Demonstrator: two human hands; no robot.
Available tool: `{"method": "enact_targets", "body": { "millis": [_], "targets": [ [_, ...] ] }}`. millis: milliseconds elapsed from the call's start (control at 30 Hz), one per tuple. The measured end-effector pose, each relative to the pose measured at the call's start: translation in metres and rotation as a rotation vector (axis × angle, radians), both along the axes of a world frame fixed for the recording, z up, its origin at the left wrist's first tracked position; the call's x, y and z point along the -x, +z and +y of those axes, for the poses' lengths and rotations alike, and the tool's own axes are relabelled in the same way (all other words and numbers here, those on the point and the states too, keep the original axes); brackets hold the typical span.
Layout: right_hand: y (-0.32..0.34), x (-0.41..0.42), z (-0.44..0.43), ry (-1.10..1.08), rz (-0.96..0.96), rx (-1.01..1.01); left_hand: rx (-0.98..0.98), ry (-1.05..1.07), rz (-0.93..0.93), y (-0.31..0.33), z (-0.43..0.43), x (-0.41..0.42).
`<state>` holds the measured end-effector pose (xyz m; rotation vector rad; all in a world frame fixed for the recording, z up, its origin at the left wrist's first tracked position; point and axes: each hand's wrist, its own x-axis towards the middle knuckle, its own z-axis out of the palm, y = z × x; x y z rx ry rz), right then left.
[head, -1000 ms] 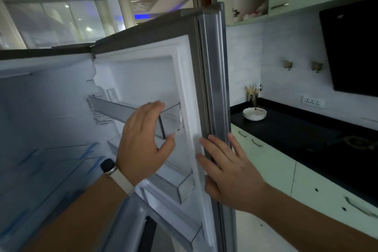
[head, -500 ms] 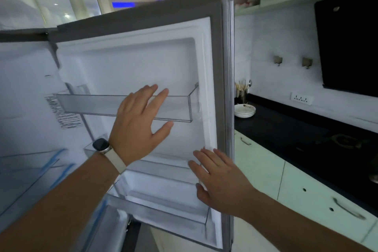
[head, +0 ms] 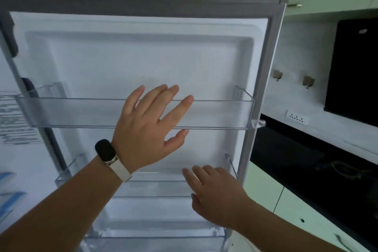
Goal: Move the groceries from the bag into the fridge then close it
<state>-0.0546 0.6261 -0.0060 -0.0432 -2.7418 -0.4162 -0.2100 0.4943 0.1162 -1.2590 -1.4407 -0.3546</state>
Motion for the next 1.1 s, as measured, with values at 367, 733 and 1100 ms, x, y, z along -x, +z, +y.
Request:
{"method": "enact_targets", "body": {
  "millis": [367, 733, 1100],
  "targets": [
    [-0.012, 0.062, 0.05, 0.075, 0.144, 0.052, 0.062, 0.045, -0.059, 0.001, 0.042, 0.033],
    [-0.017, 0.123, 0.116, 0.17, 0.178, 0.148, 0.079, 0.21, -0.083, 0.001, 0.09, 0.063],
    [-0.023, 0.174, 0.166, 0.417, 0.302, 0.195, 0.064, 0.43, -0.113, 0.0, 0.128, 0.082]
  ]
}}
